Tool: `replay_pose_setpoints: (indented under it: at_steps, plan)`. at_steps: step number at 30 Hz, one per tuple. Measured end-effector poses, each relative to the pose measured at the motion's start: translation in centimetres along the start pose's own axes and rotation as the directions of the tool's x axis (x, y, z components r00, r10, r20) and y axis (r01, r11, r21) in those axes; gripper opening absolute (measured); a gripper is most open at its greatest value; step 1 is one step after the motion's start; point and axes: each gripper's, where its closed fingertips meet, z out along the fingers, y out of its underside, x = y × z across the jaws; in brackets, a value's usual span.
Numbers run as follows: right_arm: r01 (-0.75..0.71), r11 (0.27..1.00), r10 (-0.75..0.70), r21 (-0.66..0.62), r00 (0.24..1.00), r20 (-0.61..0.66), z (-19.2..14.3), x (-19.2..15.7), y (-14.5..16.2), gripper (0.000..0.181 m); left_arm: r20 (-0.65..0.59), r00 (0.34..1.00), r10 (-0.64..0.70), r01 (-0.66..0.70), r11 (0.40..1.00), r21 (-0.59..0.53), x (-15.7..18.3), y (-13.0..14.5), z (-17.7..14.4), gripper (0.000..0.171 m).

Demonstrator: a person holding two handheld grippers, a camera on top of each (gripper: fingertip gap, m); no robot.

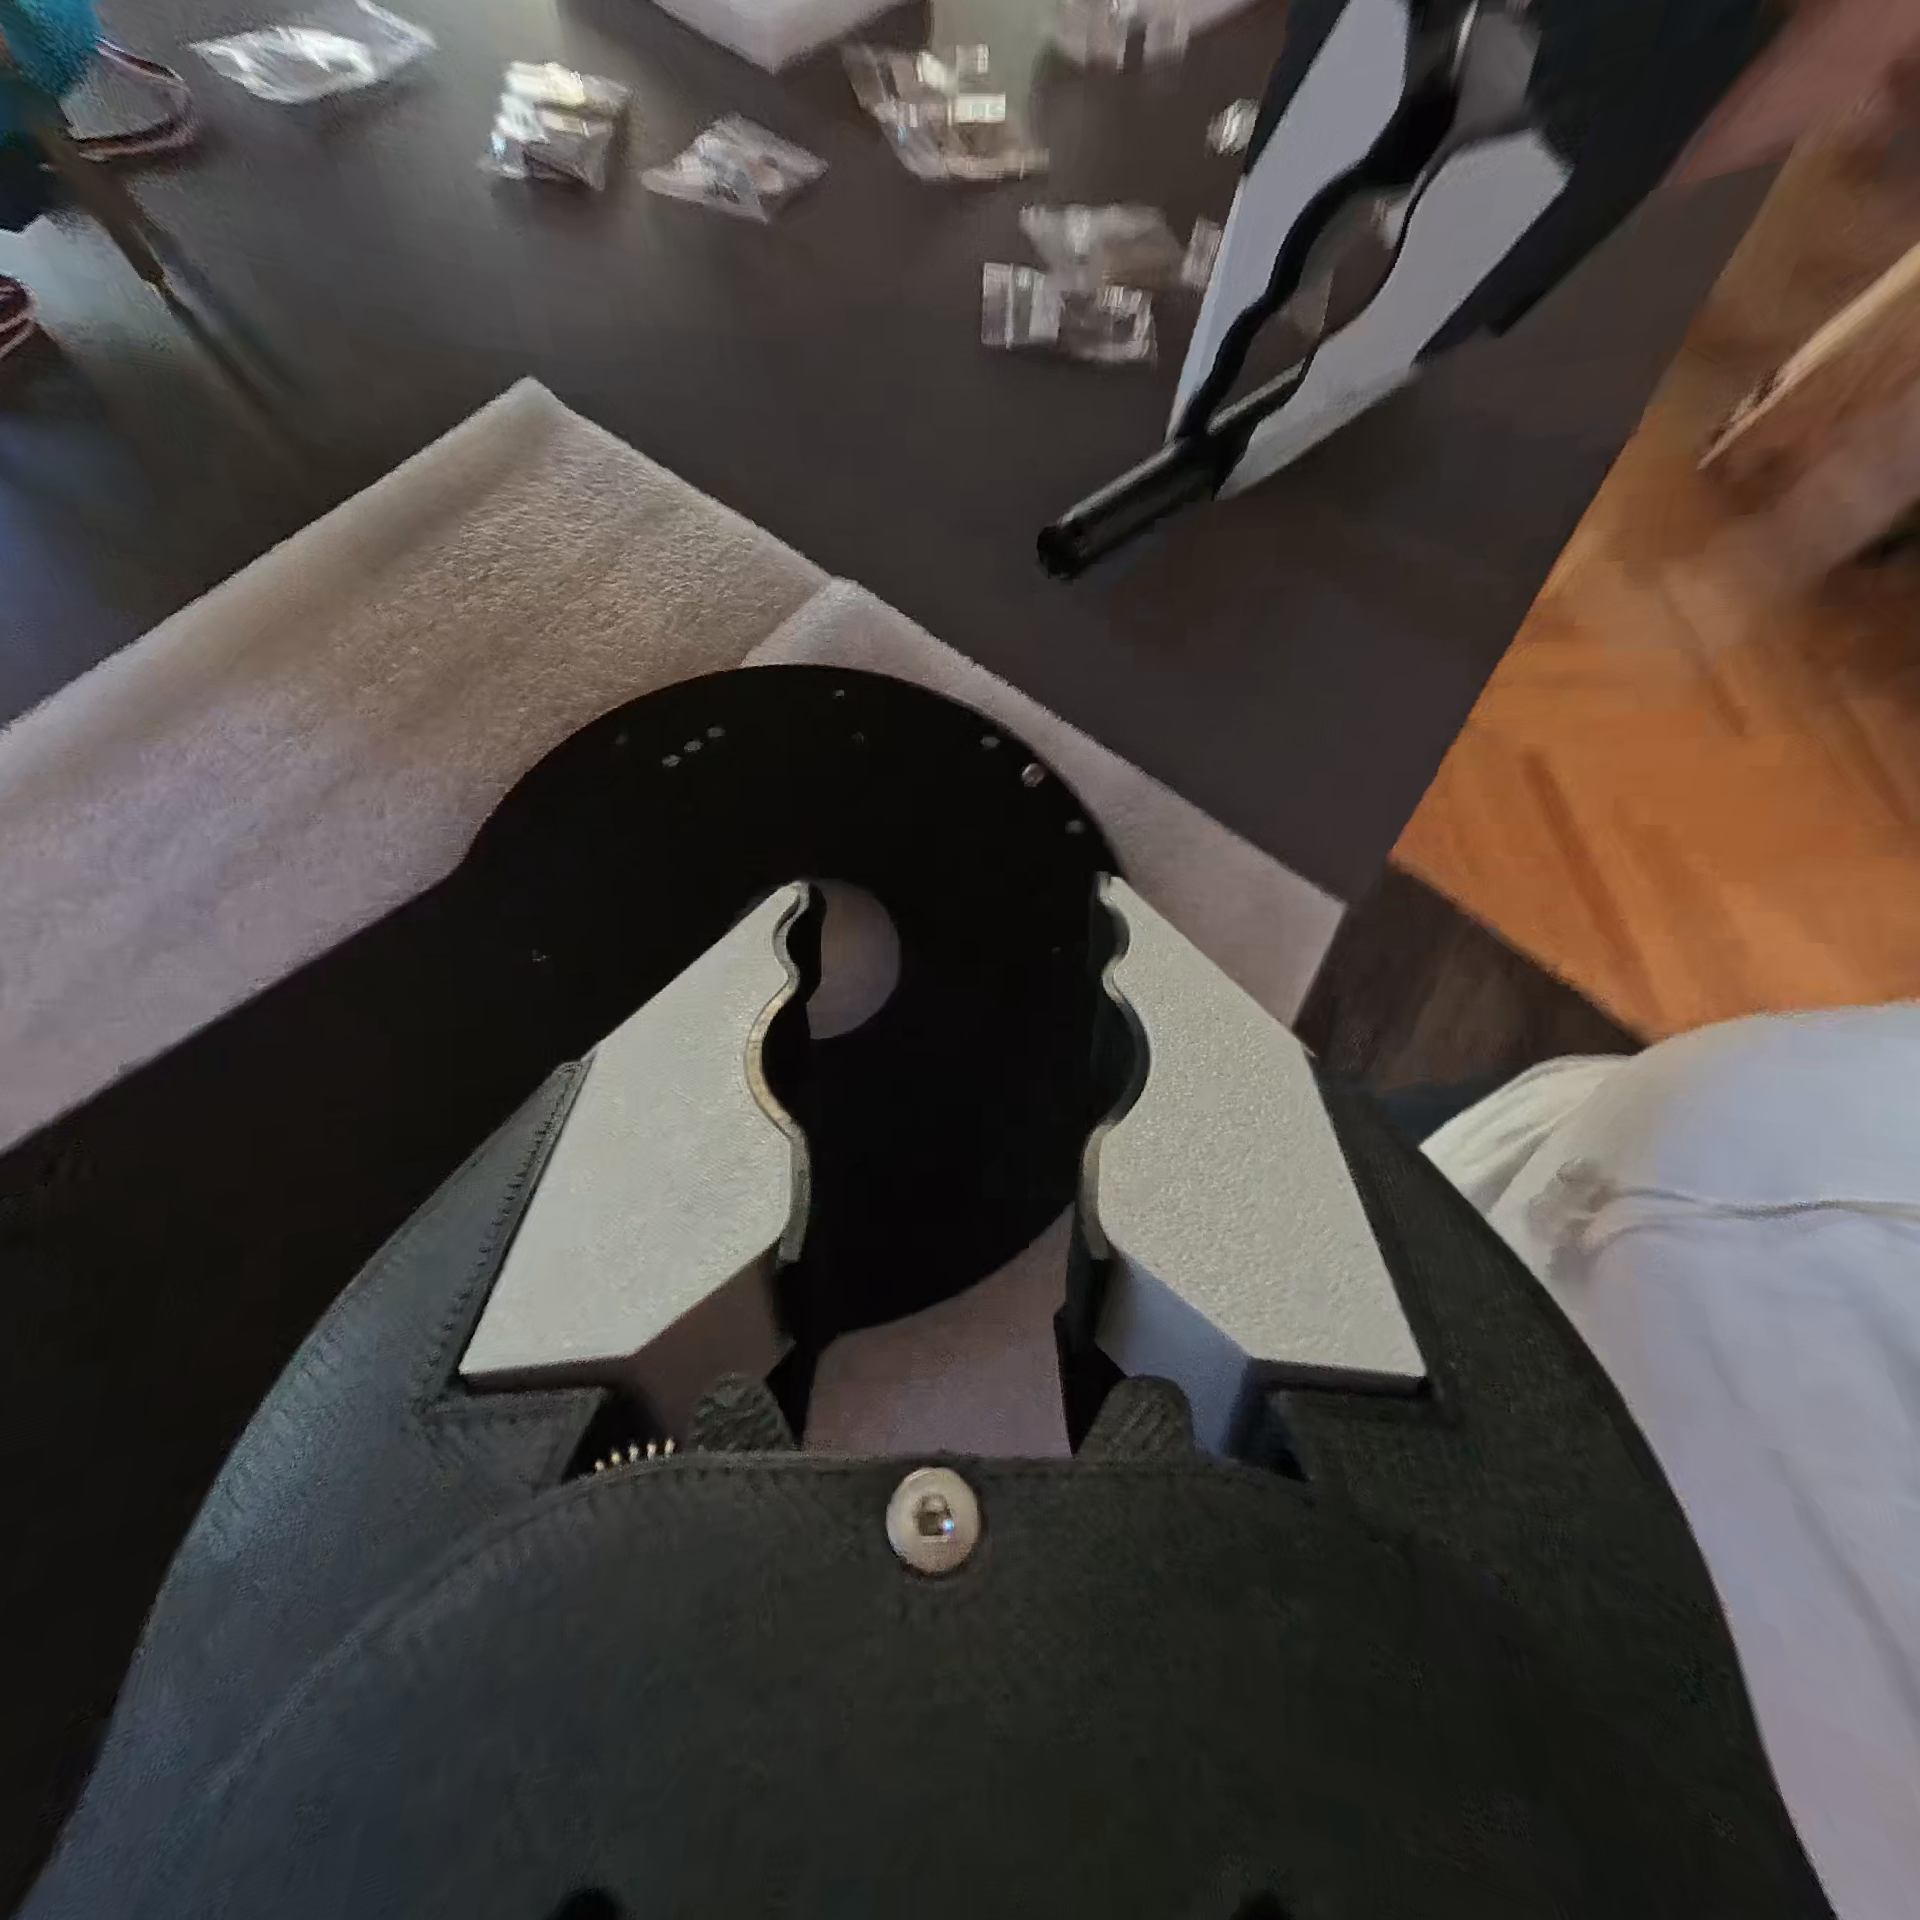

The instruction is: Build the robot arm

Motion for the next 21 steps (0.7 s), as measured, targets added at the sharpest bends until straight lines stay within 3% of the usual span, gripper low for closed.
replay_pose_setpoints:
  at_steps: [4,7,11,15,17,21]
  plan:
    - [0.024,0.991,-0.02,0.134,0.999,-0.036,-1.9,-0.6,-2.1,0.016,-0.113,0.988,-0.107,0.127,0.974,0.189,2.1,-2.4,-0.8,0.049]
    - [0.04,0.979,-0.03,0.2,0.998,-0.053,-3.4,-1.0,-3.1,0.016,-0.173,0.984,-0.051,0.096,0.96,0.262,3.9,-5.1,0.6,0.052]
    - [0.049,0.966,-0.032,0.253,0.997,-0.072,-4.7,-1.2,-3.1,0.016,-0.224,0.974,0.038,0.026,0.961,0.276,5.9,-8.5,4.4,0.051]
    - [0.032,0.943,-0.008,0.33,0.997,-0.075,-6.2,-1.3,-2.2,0.016,-0.33,0.937,0.117,-0.001,0.944,0.33,9.2,-11.8,7.6,0.038]
    - [0.011,0.926,0.014,0.379,0.998,-0.063,-7.0,-1.3,-1.6,0.016,-0.336,0.928,0.16,-0.033,0.934,0.356,10.4,-13.1,9.0,0.016]
    - [-0.057,0.855,0.078,0.516,0.997,-0.02,-9.4,-0.4,-0.5,0.016,-0.359,0.919,0.165,0.002,0.907,0.421,12.0,-16.8,10.0,0.016]
